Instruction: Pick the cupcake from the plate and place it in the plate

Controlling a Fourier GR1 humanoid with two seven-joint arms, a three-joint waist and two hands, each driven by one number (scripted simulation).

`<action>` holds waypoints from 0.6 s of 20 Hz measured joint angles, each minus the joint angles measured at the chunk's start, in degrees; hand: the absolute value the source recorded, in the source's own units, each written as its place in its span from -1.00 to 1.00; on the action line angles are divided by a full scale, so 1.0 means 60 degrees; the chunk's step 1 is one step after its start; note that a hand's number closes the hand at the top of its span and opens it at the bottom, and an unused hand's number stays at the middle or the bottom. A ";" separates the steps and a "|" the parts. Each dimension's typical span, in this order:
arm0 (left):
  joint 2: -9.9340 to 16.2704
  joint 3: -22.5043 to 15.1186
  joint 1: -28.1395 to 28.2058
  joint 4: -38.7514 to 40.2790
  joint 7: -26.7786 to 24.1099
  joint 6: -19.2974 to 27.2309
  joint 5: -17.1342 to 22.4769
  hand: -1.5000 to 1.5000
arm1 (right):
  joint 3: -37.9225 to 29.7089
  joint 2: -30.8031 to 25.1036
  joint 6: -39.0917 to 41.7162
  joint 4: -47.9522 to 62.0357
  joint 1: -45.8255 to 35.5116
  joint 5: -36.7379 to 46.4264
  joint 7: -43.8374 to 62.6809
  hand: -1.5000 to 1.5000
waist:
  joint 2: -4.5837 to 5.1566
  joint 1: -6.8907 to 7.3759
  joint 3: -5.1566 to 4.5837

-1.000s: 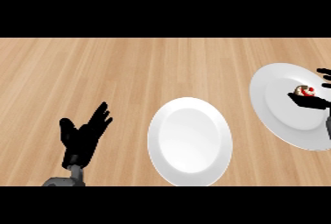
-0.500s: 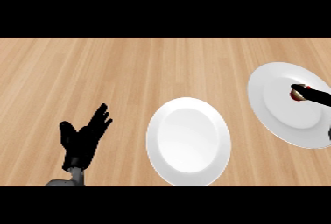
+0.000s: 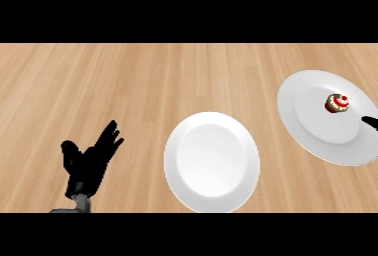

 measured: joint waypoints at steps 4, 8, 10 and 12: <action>-0.0058 -0.0033 0.0149 -0.0122 0.0048 0.0119 -0.0120 0.00 | 0.0076 -0.0225 0.1340 -0.0227 0.0846 -0.0175 -0.0387 -1.00 | -0.0029 -0.0085 -0.0017; -0.0072 0.0038 0.0196 -0.0120 0.0029 0.0053 -0.0069 0.00 | 0.0286 -0.0200 0.2040 -0.0655 0.1945 -0.0166 -0.0949 -1.00 | -0.0047 -0.0140 -0.0024; -0.0129 0.0008 0.0191 -0.0111 0.0045 0.0128 -0.0164 0.00 | 0.0406 -0.0153 0.2107 -0.1153 0.2443 -0.0182 -0.0944 -1.00 | -0.0058 -0.0161 -0.0024; -0.0114 0.0030 0.0146 -0.0175 0.0256 0.0125 -0.0151 0.00 | 0.0540 -0.0084 0.2128 -0.1626 0.2985 -0.0152 -0.0955 -1.00 | -0.0061 -0.0183 -0.0033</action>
